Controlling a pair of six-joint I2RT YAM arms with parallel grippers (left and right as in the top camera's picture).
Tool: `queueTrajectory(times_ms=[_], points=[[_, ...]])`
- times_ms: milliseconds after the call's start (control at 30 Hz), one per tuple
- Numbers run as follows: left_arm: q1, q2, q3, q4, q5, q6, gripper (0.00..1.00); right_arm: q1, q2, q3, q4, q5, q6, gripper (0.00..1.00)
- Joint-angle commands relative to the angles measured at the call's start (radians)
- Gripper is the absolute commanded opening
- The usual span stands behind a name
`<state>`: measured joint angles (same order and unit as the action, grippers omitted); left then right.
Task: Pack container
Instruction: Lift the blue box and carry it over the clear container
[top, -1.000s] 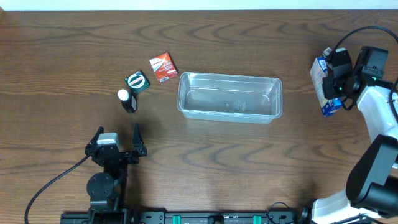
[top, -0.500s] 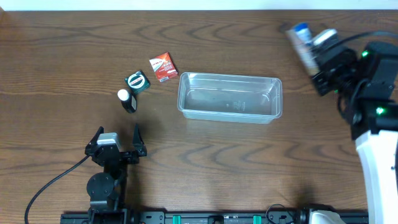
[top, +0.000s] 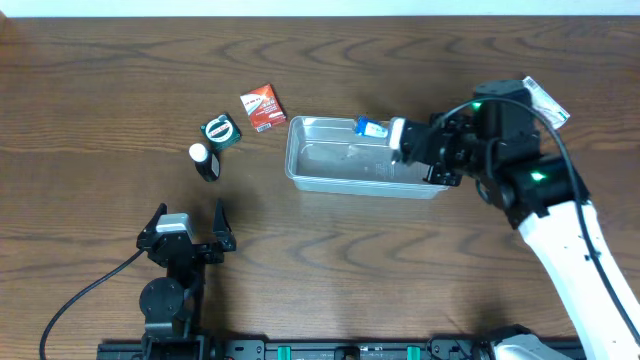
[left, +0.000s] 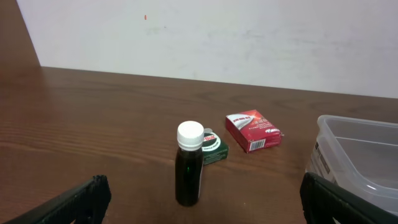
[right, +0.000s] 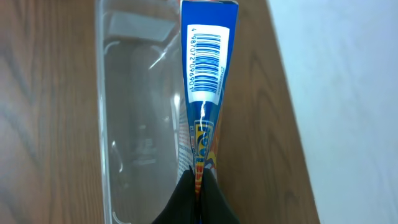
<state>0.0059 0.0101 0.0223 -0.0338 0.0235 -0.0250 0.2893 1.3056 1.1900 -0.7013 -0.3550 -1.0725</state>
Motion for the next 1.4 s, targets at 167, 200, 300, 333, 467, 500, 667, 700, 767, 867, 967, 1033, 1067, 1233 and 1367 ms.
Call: queueTrajectory(times_ms=[167, 200, 300, 333, 467, 500, 667, 700, 767, 867, 967, 1033, 1067, 1233, 1367], points=[[0.006, -0.006, -0.018, -0.037, -0.008, 0.01, 0.98, 0.024, 0.107, 0.013, -0.014, 0.019, -0.063, 0.01], [0.006, -0.006, -0.018, -0.037, -0.008, 0.01, 0.98, 0.024, 0.123, 0.013, -0.013, 0.019, -0.068, 0.01], [0.006, -0.006, -0.018, -0.037, -0.008, 0.01, 0.98, 0.024, 0.166, 0.013, -0.004, 0.018, -0.072, 0.01], [0.006, -0.006, -0.018, -0.037, -0.008, 0.01, 0.98, 0.024, 0.18, 0.013, 0.001, 0.016, -0.074, 0.01], [0.006, -0.006, -0.018, -0.037, -0.008, 0.01, 0.98, 0.024, 0.226, 0.013, 0.007, 0.014, -0.09, 0.01], [0.006, -0.006, -0.018, -0.037, -0.008, 0.01, 0.98, 0.023, 0.238, 0.013, 0.008, 0.014, -0.097, 0.01], [0.006, -0.006, -0.018, -0.037, -0.008, 0.01, 0.98, 0.018, 0.275, 0.013, 0.018, 0.014, -0.122, 0.01], [0.006, -0.006, -0.018, -0.037, -0.008, 0.01, 0.98, 0.015, 0.285, 0.013, 0.025, 0.014, -0.123, 0.01], [0.006, -0.006, -0.018, -0.037, -0.008, 0.01, 0.98, 0.008, 0.301, 0.013, 0.037, 0.015, -0.123, 0.01], [0.006, -0.006, -0.018, -0.037, -0.008, 0.01, 0.98, -0.011, 0.319, 0.013, 0.053, 0.015, -0.123, 0.01], [0.006, -0.006, -0.018, -0.037, -0.008, 0.01, 0.98, -0.032, 0.333, 0.013, 0.064, 0.014, -0.124, 0.01], [0.006, -0.006, -0.018, -0.037, -0.008, 0.01, 0.98, -0.046, 0.339, 0.013, 0.065, 0.014, -0.139, 0.01], [0.006, -0.006, -0.018, -0.037, -0.008, 0.01, 0.98, -0.053, 0.343, 0.013, 0.066, 0.014, -0.142, 0.01], [0.006, -0.006, -0.018, -0.037, -0.008, 0.01, 0.98, -0.073, 0.349, 0.013, 0.071, 0.007, -0.148, 0.01], [0.006, -0.006, -0.018, -0.037, -0.008, 0.01, 0.98, -0.073, 0.351, 0.013, 0.074, 0.007, -0.2, 0.01]])
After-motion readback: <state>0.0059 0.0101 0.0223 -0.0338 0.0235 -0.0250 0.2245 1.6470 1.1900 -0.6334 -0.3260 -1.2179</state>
